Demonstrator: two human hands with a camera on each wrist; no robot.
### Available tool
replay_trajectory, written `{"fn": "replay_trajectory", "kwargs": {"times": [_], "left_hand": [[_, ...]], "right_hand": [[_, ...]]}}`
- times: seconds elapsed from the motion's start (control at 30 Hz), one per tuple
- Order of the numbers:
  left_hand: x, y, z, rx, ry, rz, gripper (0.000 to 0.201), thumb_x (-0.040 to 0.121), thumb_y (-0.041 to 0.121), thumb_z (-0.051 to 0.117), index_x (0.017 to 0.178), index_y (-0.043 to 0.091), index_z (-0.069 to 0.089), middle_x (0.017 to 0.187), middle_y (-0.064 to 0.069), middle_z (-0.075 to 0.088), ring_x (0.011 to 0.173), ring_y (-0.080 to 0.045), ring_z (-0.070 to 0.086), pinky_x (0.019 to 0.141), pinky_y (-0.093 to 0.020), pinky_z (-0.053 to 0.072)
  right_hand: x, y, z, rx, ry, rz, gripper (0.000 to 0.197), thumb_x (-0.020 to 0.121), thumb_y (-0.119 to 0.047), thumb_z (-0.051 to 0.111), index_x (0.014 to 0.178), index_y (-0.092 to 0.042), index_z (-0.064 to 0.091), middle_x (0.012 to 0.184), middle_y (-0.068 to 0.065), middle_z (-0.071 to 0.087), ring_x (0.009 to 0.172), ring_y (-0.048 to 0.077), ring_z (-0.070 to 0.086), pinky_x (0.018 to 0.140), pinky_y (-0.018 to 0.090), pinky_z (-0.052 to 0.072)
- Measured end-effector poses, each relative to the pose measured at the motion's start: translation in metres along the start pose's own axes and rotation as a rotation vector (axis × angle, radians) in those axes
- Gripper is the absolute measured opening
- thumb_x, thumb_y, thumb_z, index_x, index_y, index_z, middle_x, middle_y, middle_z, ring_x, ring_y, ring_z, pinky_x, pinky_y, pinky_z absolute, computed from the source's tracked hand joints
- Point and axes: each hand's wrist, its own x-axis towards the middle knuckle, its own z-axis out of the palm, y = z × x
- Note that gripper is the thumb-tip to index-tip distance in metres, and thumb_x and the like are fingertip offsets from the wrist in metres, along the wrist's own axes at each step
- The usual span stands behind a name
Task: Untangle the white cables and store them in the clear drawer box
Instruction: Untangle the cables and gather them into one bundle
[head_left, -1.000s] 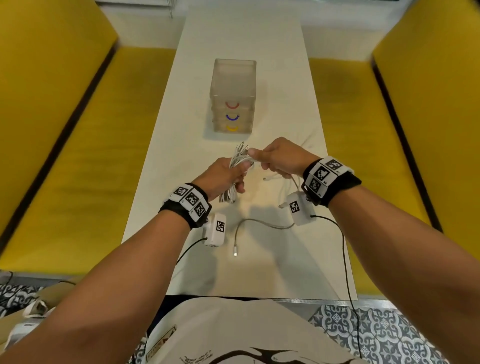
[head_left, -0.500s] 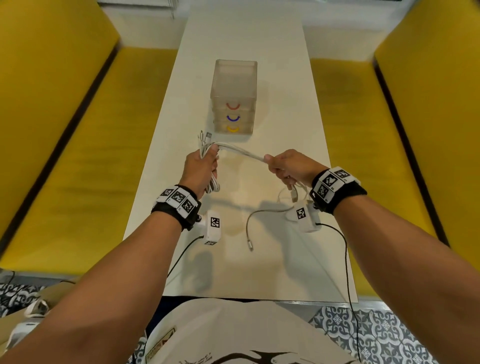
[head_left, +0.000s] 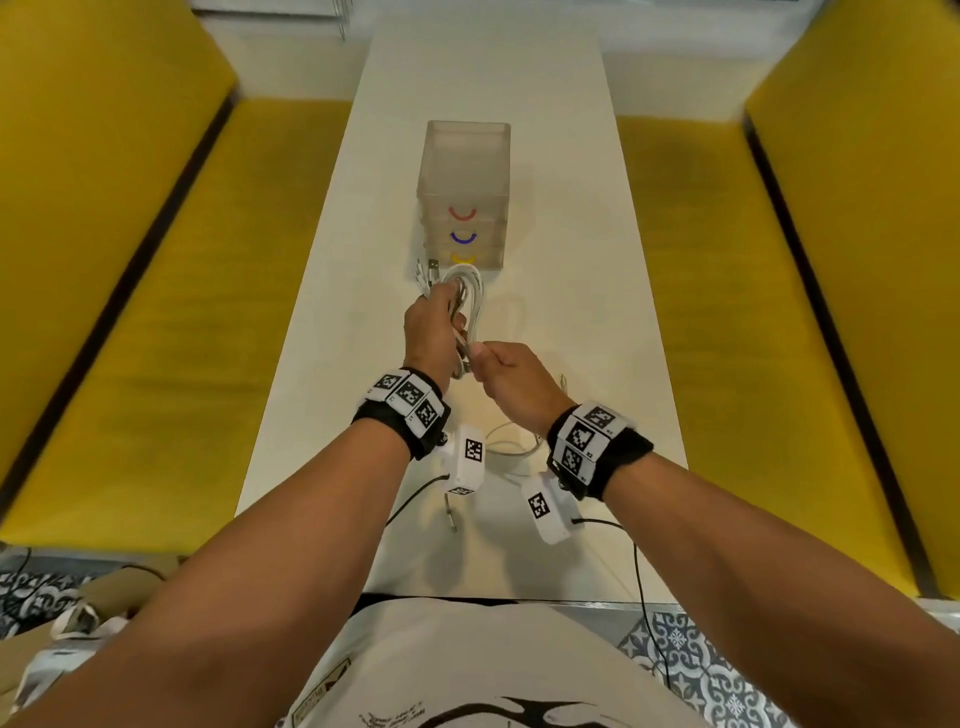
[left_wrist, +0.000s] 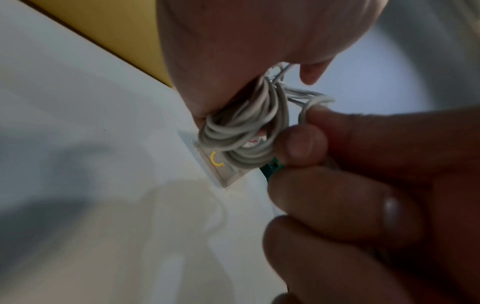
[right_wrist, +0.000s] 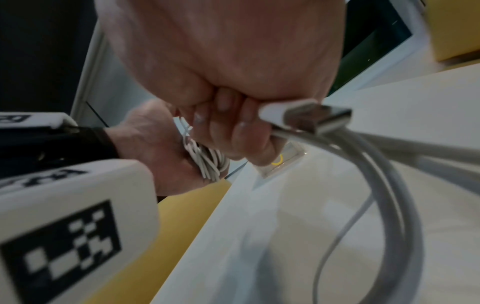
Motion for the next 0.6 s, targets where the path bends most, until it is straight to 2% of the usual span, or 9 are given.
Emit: {"fn": "replay_trajectory", "kwargs": {"times": [0.07,0.13,0.17,0.27,0.37,0.43,0.47,0.53,0.6], "left_hand": [[-0.003,0.001,-0.002,-0.056,-0.052,-0.01,0.031,0.091,0.04,0.057,0.071,0.017,0.049,0.056,0.004,0.044,0.05,-0.012,0.039,0.05,-0.026,0.034],[-0.004,-0.002,-0.003,0.046,-0.119,0.029,0.042,0.082,0.056,0.065,0.075,0.016,0.052,0.058,0.001,0.045,0.052,-0.015,0.042,0.049,-0.025,0.037],[-0.006,-0.004,-0.003,0.135,-0.14,0.057,0.046,0.08,0.058,0.07,0.073,0.016,0.052,0.056,0.0,0.045,0.049,-0.016,0.042,0.046,-0.024,0.037],[-0.004,-0.008,-0.001,0.267,-0.095,0.103,0.041,0.082,0.041,0.08,0.067,0.017,0.051,0.05,0.001,0.047,0.041,-0.015,0.042,0.041,-0.023,0.037],[-0.003,-0.007,-0.003,0.193,-0.101,0.067,0.026,0.089,0.027,0.076,0.076,0.009,0.061,0.058,-0.008,0.061,0.051,-0.021,0.061,0.051,-0.032,0.049],[-0.001,-0.007,-0.004,0.084,-0.128,0.022,0.017,0.093,0.017,0.072,0.081,0.007,0.064,0.062,-0.007,0.065,0.055,-0.022,0.065,0.057,-0.035,0.053],[0.0,-0.006,-0.005,0.057,-0.122,0.011,0.017,0.093,0.016,0.071,0.08,0.008,0.064,0.06,-0.005,0.064,0.053,-0.021,0.062,0.057,-0.034,0.053],[0.0,-0.001,-0.006,0.006,-0.089,-0.017,0.019,0.094,0.019,0.07,0.079,0.01,0.062,0.055,0.0,0.058,0.045,-0.016,0.053,0.054,-0.031,0.05],[0.002,0.004,-0.009,-0.067,-0.067,-0.053,0.02,0.094,0.024,0.071,0.082,0.012,0.062,0.051,0.003,0.051,0.042,-0.012,0.046,0.049,-0.026,0.047]], "right_hand": [[0.001,0.001,-0.003,-0.032,-0.021,0.007,0.045,0.106,-0.032,0.04,0.063,-0.018,0.04,0.057,-0.005,0.038,0.046,0.006,0.03,0.051,0.021,0.029],[0.002,0.001,-0.005,-0.116,-0.07,0.0,0.045,0.105,-0.031,0.04,0.061,-0.019,0.041,0.059,-0.003,0.043,0.051,0.011,0.036,0.056,0.027,0.032],[0.001,-0.001,-0.004,-0.167,-0.109,-0.008,0.043,0.104,-0.028,0.04,0.062,-0.021,0.044,0.062,-0.001,0.048,0.054,0.013,0.04,0.059,0.03,0.036],[-0.001,-0.005,-0.001,-0.301,-0.201,-0.017,0.033,0.103,-0.022,0.038,0.075,-0.018,0.054,0.076,0.007,0.059,0.066,0.02,0.049,0.068,0.035,0.042],[-0.004,-0.005,-0.002,-0.376,-0.222,-0.065,0.033,0.107,-0.027,0.035,0.082,-0.015,0.053,0.08,0.008,0.059,0.073,0.023,0.052,0.071,0.038,0.042],[-0.005,0.0,-0.002,-0.314,-0.222,-0.062,0.038,0.107,-0.034,0.037,0.076,-0.017,0.05,0.075,0.004,0.056,0.069,0.021,0.051,0.069,0.038,0.043],[-0.006,0.005,-0.003,-0.228,-0.22,-0.031,0.041,0.107,-0.036,0.039,0.073,-0.017,0.049,0.07,0.002,0.052,0.063,0.018,0.047,0.064,0.035,0.042],[-0.008,0.012,-0.005,0.002,-0.236,0.075,0.047,0.105,-0.042,0.045,0.065,-0.017,0.045,0.058,-0.001,0.04,0.05,0.015,0.033,0.049,0.027,0.031],[-0.012,0.021,-0.01,0.157,-0.281,0.163,0.051,0.102,-0.047,0.048,0.062,-0.016,0.042,0.054,-0.001,0.031,0.048,0.016,0.024,0.047,0.027,0.023]]}}
